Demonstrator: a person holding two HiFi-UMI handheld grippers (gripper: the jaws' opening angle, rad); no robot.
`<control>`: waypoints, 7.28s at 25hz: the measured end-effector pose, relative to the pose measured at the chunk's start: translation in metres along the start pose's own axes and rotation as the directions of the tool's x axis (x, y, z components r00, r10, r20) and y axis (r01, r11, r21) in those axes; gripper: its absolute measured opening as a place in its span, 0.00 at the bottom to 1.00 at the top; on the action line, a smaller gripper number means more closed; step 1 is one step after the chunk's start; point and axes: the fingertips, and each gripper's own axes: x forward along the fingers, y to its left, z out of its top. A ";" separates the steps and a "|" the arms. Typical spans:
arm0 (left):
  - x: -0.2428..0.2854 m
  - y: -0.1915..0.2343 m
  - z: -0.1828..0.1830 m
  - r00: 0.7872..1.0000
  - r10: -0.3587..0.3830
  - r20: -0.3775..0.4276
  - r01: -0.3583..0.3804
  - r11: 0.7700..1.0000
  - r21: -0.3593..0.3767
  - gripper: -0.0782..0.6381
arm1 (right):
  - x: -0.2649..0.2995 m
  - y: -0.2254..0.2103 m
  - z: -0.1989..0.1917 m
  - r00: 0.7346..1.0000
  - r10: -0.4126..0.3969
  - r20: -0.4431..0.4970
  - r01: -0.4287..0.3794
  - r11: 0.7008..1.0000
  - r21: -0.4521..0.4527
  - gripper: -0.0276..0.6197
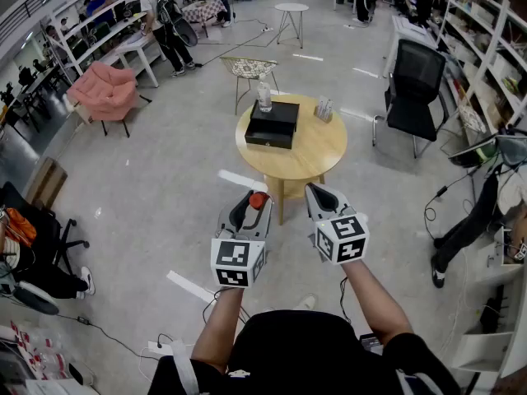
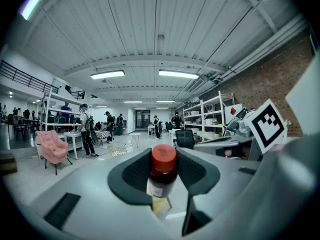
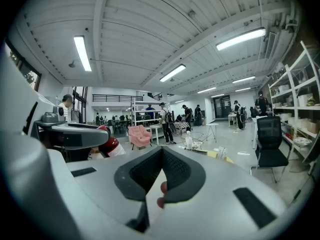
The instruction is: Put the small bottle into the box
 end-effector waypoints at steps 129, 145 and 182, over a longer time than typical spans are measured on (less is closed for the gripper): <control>0.476 0.268 -0.106 0.958 -0.062 -0.281 0.012 0.984 -0.177 0.32 | 0.489 -0.237 -0.043 0.952 0.052 -0.300 -0.012 0.991 0.135 0.05; 0.530 0.245 -0.202 0.894 -0.112 -0.433 0.040 0.984 -0.173 0.32 | 0.499 -0.292 -0.120 0.899 0.035 -0.436 0.057 0.979 0.196 0.05; 0.584 0.170 -0.296 0.802 -0.261 -0.538 0.211 0.965 -0.153 0.32 | 0.458 -0.336 -0.230 0.813 0.016 -0.582 0.187 0.939 0.287 0.05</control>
